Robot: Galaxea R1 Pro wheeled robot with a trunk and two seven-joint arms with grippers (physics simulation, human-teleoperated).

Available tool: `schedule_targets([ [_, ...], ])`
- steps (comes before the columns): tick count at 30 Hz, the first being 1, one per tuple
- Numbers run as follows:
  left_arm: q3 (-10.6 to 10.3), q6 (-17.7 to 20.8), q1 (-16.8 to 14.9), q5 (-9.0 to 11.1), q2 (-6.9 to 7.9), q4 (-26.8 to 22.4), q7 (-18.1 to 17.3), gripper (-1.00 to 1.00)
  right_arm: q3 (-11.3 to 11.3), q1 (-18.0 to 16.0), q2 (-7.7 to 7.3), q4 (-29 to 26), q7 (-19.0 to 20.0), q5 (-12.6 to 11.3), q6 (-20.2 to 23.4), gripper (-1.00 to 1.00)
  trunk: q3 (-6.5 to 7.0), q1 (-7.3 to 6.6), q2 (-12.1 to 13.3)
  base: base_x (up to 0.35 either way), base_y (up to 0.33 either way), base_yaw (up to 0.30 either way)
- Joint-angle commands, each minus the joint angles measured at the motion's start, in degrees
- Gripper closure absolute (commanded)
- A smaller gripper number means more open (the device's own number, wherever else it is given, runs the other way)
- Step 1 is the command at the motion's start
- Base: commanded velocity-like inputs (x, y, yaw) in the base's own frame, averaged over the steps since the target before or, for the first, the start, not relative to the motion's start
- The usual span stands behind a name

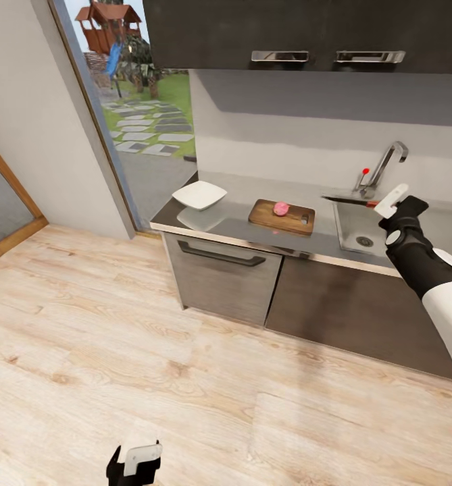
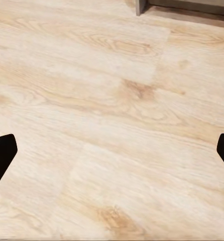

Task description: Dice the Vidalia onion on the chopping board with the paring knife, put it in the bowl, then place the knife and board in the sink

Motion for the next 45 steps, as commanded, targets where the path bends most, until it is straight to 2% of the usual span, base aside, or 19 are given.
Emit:
schedule_targets([
  [1, -0.5, -0.1, -0.1, 0.1, -0.04, 0.2, 0.3, -1.0, 0.5, -0.1, -0.1, 0.0, -0.6, 0.5, 0.5, 1.0, -0.08, 0.02, -0.1, 0.0, 0.0, 0.0],
  [11, -0.4, 0.5, -0.1, 0.1, 0.11, 0.3, 0.0, -1.0, 0.4, -0.1, -0.08, 0.0, -5.1, 0.8, 0.5, 1.0, -0.08, 0.02, -0.1, 0.0, 0.0, 0.0],
  [12, -0.4, 0.5, -0.1, 0.1, 0.12, 0.3, 0.0, -1.0, 0.4, -0.1, -0.06, 0.0, -6.2, 0.8, 0.5, 1.0, -0.08, 0.02, -0.1, 0.0, 0.0, 0.0],
  [13, -0.4, 0.5, -0.1, 0.1, 0.18, 0.3, -0.1, -1.0, 0.2, -0.1, -0.09, 0.0, -10.4, 0.7, 0.5, 1.0, -0.02, 0.02, -0.1, 0.0, 0.0, 0.0],
  [18, -0.4, 0.5, -0.1, 0.1, 0.4, 0.3, -0.1, -1.0, 0.2, -0.1, -0.19, 0.1, -13.2, 0.5, 0.5, 1.0, 0.37, 0.02, -0.1, 0.0, 0.0, 0.0],
  [40, -0.4, 0.6, -0.1, 0.1, 0.5, 0.3, -0.1, -1.0, 0.1, -0.1, -0.21, 1.1, -13.4, 0.2, 0.2, 1.0, 2.35, 0.02, -0.1, 0.0, 0.0, 0.0],
  [45, -0.5, 0.6, -0.1, 0.1, 0.5, 0.3, -0.2, -1.0, 0.1, -0.1, -0.17, 1.1, -13.4, -0.7, 0.2, 1.0, 2.81, 0.02, -0.1, 0.0, 0.0, 0.0],
])
